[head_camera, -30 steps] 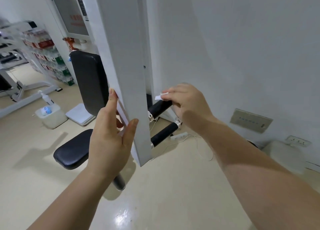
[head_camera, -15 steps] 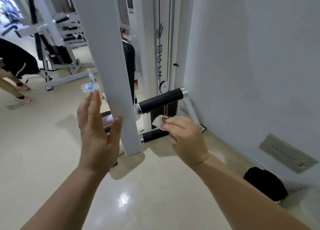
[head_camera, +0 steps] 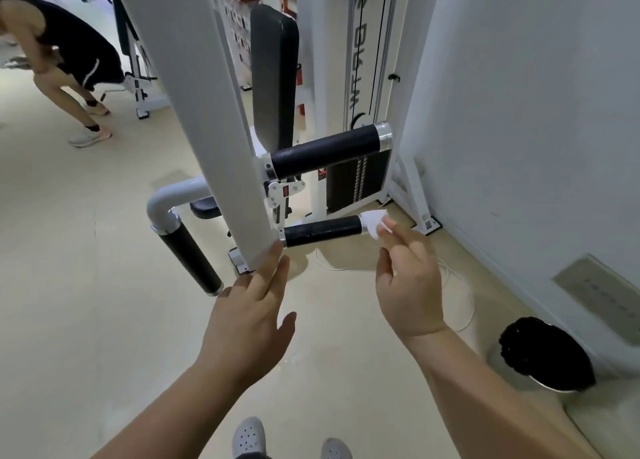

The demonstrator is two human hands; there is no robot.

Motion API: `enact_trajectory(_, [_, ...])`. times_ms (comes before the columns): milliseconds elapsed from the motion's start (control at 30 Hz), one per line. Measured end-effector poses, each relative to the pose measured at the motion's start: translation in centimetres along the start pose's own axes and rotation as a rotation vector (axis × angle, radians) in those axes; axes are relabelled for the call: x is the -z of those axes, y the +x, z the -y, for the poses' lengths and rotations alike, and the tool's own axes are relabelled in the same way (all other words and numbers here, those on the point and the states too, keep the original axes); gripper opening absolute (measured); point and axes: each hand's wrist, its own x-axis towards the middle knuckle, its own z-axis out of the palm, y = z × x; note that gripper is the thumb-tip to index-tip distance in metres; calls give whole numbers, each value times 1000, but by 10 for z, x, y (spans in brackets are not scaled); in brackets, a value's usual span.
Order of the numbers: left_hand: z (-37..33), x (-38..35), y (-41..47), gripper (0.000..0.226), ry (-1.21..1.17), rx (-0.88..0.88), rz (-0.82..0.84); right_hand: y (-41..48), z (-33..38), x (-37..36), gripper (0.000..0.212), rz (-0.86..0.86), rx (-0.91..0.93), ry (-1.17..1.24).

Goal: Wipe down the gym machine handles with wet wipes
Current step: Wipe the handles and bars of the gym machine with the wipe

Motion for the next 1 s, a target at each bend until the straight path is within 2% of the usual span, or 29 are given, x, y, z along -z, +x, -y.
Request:
enact_trajectory(67, [-2, -1, 1, 69, -34, -33, -84, 6, -1, -3, 34, 39, 26, -3])
enact_trajectory(133, [2, -5, 2, 45, -178, -10, -275, 15, -1, -8, 30, 98, 70, 11])
enact_trajectory(167, [4, -5, 3, 38, -274, 67, -369, 21, 1, -11, 29, 119, 82, 30])
enact_trajectory(233, [8, -2, 12, 41, -479, 292, -459, 32, 4, -22, 28, 145, 82, 70])
enact_trajectory(300, [8, 3, 25, 49, -631, 490, -444, 41, 7, -34, 26, 156, 77, 67])
enact_trajectory(367, [2, 5, 35, 56, -688, 585, -407, 47, 8, -42, 23, 155, 69, 55])
enact_trajectory(433, [-2, 1, 40, 62, -715, 575, -397, 48, 14, -50, 26, 145, 70, 69])
enact_trajectory(533, [-4, -9, 42, 72, -726, 508, -372, 41, 32, -71, 34, 160, 185, 92])
enact_trajectory(667, [-1, -12, 56, 74, -760, 591, -376, 44, 49, -93, 33, 219, 217, 182])
enact_trajectory(767, [5, -12, 66, 73, -758, 589, -366, 58, 33, -83, 34, 182, 319, 68])
enact_trajectory(900, [11, -15, 76, 62, -799, 602, -405, 70, -10, -61, 33, 78, 204, -64])
enact_trajectory(1000, [10, -17, 79, 62, -881, 582, -400, 75, -7, -61, 35, 35, 172, -76])
